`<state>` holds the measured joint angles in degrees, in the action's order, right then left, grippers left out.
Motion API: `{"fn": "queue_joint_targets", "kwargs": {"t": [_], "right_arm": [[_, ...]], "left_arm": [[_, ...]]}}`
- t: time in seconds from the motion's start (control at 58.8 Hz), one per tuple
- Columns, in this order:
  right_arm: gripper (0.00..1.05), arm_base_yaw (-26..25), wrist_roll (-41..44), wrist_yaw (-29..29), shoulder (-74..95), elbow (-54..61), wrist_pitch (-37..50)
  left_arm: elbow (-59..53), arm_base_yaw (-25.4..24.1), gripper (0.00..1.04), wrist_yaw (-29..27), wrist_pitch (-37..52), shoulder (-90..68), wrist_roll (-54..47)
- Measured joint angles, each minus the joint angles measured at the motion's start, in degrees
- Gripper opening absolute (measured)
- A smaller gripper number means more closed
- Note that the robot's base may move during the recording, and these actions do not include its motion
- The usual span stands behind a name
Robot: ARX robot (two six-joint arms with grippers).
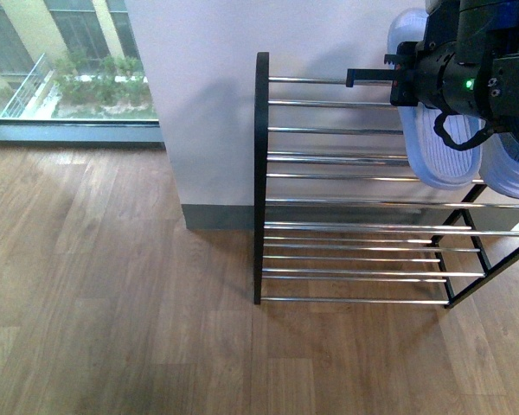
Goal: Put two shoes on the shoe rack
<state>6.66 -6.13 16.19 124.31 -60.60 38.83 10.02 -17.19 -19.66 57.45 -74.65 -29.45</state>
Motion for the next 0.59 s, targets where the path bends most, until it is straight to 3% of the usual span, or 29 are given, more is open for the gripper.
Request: {"fn": "queue_joint_targets", "kwargs": {"t": [0.391, 0.595], "right_arm": [[0.02, -1.9, 4.5, 4.5, 9.1, -10.8, -3.7], [0.31, -2.5, 6.8, 6.2, 9.1, -10.8, -1.3]], "left_arm": [[0.0, 0.0, 0.02, 0.0, 0.0, 0.0, 0.0], [0.0, 0.0, 0.02, 0.0, 0.0, 0.0, 0.0]]}}
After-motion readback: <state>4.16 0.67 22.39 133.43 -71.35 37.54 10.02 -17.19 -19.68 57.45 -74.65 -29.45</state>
